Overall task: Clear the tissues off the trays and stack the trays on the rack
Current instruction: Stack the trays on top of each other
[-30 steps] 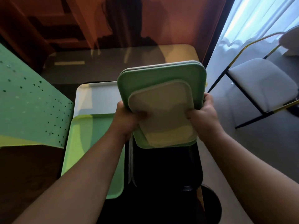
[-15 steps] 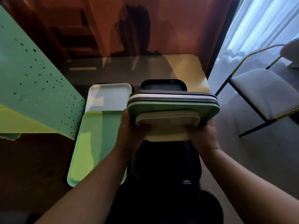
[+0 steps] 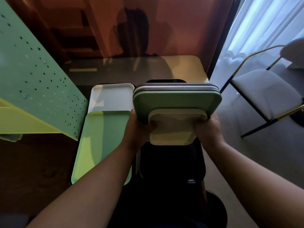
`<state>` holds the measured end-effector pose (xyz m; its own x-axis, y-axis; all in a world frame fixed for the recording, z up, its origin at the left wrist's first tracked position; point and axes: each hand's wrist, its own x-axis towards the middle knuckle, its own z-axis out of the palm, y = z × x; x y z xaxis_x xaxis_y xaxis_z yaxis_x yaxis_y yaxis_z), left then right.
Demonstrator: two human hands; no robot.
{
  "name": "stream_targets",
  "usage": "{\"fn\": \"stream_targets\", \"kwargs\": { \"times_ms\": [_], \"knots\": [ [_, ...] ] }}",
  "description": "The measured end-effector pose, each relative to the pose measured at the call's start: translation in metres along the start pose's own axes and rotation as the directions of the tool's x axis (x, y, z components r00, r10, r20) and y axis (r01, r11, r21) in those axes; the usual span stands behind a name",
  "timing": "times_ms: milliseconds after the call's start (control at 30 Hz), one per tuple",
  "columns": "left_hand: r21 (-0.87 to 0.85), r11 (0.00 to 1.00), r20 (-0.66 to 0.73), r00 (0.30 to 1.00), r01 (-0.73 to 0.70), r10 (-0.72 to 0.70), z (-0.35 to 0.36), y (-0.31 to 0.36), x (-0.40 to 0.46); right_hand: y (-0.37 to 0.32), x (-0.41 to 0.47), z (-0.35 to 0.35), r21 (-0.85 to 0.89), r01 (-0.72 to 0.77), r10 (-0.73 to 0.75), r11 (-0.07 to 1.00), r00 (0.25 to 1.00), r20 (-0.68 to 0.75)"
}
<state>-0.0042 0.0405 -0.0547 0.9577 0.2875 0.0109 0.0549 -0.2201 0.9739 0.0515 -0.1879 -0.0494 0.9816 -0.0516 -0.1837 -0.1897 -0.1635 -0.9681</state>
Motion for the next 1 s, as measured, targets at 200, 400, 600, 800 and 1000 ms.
{"fn": "stream_targets", "kwargs": {
  "times_ms": [200,400,600,800,1000],
  "knots": [
    [0.04,0.985,-0.124,0.979,0.17,-0.164,-0.047,0.022,0.012,-0.049,0.007,0.022,0.061,-0.108,0.091,0.992,0.97,0.227],
    [-0.023,0.816,-0.124,0.808,0.578,-0.576,-0.122,0.011,0.001,-0.029,-0.026,0.103,-0.127,-0.315,0.336,0.94,0.921,0.198],
    [0.06,0.66,-0.058,0.662,0.749,-0.747,-0.191,-0.039,-0.037,0.005,-0.067,0.179,-0.318,-0.455,0.522,0.832,0.835,0.172],
    [0.092,0.634,-0.13,0.641,0.768,-0.757,-0.223,-0.082,-0.056,0.021,-0.082,0.227,-0.331,-0.468,0.542,0.82,0.82,0.182],
    [0.184,0.654,-0.136,0.678,0.734,-0.722,-0.234,-0.106,-0.049,0.026,-0.088,0.244,-0.312,-0.433,0.489,0.845,0.863,0.128]
  ]
}}
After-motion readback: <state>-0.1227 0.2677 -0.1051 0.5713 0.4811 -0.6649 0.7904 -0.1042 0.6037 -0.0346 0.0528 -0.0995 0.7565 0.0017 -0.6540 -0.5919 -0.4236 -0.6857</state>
